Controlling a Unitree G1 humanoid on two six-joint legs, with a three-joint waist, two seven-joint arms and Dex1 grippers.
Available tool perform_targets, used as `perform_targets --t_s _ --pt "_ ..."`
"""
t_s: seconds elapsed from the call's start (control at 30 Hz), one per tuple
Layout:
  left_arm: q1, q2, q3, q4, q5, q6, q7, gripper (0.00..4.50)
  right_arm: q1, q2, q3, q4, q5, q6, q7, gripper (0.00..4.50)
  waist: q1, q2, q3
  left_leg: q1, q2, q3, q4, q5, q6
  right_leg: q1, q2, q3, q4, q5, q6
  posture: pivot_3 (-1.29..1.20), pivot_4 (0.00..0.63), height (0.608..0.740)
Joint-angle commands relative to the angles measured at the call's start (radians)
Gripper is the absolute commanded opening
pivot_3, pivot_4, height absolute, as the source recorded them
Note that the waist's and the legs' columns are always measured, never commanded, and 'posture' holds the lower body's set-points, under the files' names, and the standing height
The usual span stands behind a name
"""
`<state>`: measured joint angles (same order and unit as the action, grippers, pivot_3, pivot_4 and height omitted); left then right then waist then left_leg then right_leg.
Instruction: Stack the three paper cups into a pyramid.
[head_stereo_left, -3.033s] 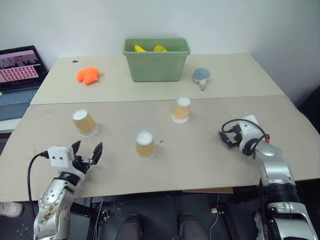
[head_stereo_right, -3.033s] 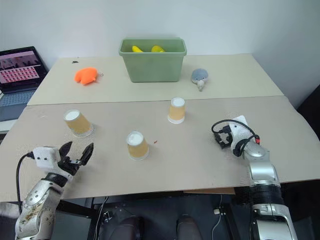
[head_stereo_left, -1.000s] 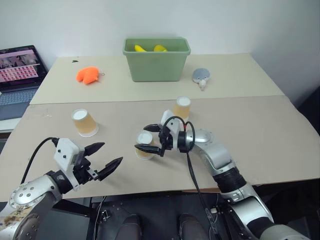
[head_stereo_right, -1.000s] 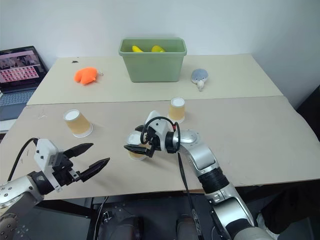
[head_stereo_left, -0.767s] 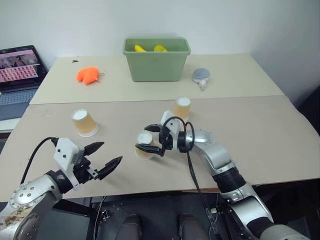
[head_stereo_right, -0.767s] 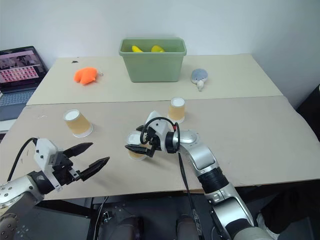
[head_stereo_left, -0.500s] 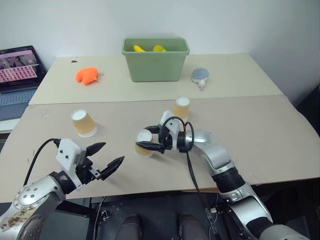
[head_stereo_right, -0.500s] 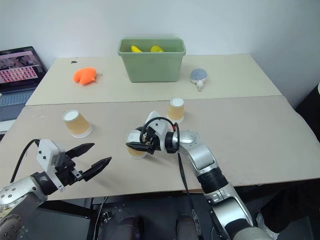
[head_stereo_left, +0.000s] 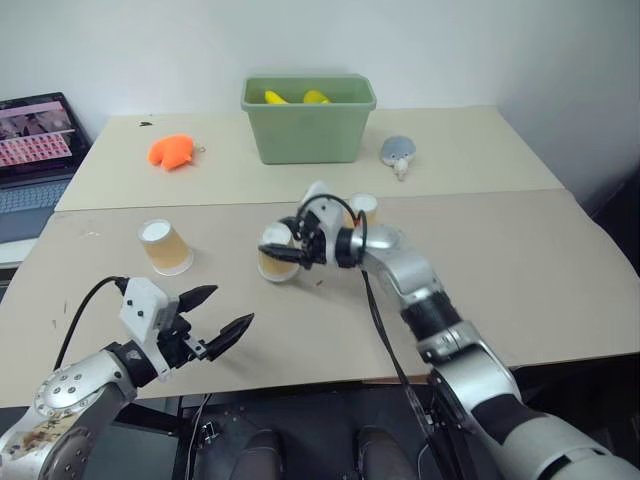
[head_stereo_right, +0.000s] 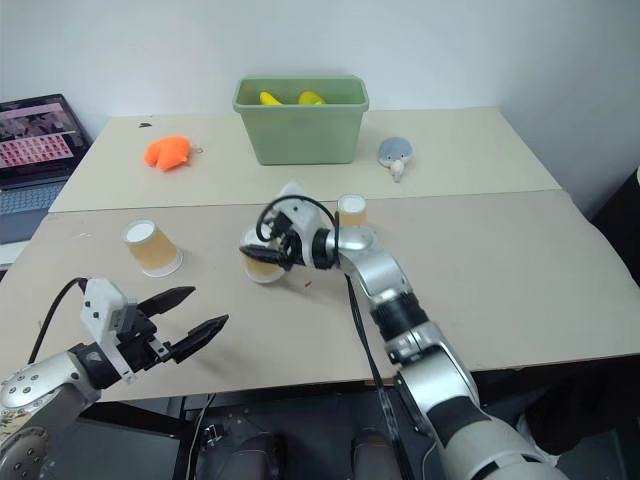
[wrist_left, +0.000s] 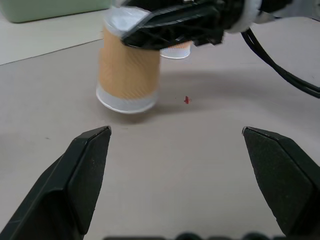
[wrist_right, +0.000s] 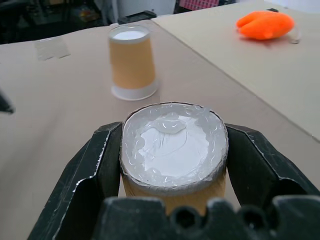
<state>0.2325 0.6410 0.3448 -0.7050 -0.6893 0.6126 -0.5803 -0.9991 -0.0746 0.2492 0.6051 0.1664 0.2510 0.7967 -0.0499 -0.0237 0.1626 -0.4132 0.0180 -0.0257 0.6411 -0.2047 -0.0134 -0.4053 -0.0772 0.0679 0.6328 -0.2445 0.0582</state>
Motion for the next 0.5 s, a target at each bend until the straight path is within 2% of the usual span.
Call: perform_targets --t_s 0.03,0.33,0.4,0.43,0.47,0.5 --pt "-0.009 0.000 -0.003 -0.018 0.006 -0.025 0.000 4.50 -0.046 0.019 -0.023 0.129 -0.027 -0.099 0.017 2.78 0.003 0.000 0.000 0.000 0.000 0.000 0.000 0.000 -0.001 0.000 0.000 0.000 0.000 0.000 0.000 0.00 0.150 0.732" --pt "0.005 -0.002 -0.004 -0.026 0.012 -0.027 0.002 4.50 -0.043 0.040 -0.030 0.225 -0.062 -0.145 0.046 2.78 0.001 0.000 0.000 0.003 0.000 0.000 0.000 -0.001 -0.002 0.001 0.000 0.000 0.002 0.000 -0.001 0.00 0.150 0.732" --pt "0.007 -0.005 -0.005 -0.027 0.013 -0.029 0.005 4.50 -0.033 0.044 -0.037 0.222 -0.060 -0.140 0.049 3.77 0.001 0.000 0.000 0.003 0.000 0.000 0.000 -0.001 -0.002 0.001 0.000 0.000 0.001 0.000 -0.001 0.00 0.150 0.732" --pt "0.006 -0.006 -0.006 -0.028 0.013 -0.029 0.006 4.50 -0.027 0.046 -0.037 0.213 -0.060 -0.138 0.050 3.92 0.001 0.000 0.000 0.003 0.000 0.000 0.000 -0.001 -0.002 0.001 0.000 0.000 0.001 0.000 -0.001 0.00 0.150 0.732" --pt "0.006 -0.007 -0.006 -0.028 0.013 -0.029 0.006 4.50 -0.022 0.047 -0.035 0.205 -0.066 -0.141 0.048 4.31 0.001 0.000 0.000 0.003 0.000 0.000 0.000 -0.001 -0.002 0.001 0.000 0.000 0.001 -0.001 -0.001 0.00 0.150 0.732" --pt "0.005 -0.008 -0.007 -0.028 0.014 -0.029 0.007 4.50 -0.018 0.049 -0.034 0.198 -0.072 -0.143 0.047 4.42 0.001 0.000 0.000 0.002 0.000 0.000 0.000 -0.001 -0.002 0.000 0.000 0.000 0.001 -0.001 -0.001 0.00 0.150 0.732"
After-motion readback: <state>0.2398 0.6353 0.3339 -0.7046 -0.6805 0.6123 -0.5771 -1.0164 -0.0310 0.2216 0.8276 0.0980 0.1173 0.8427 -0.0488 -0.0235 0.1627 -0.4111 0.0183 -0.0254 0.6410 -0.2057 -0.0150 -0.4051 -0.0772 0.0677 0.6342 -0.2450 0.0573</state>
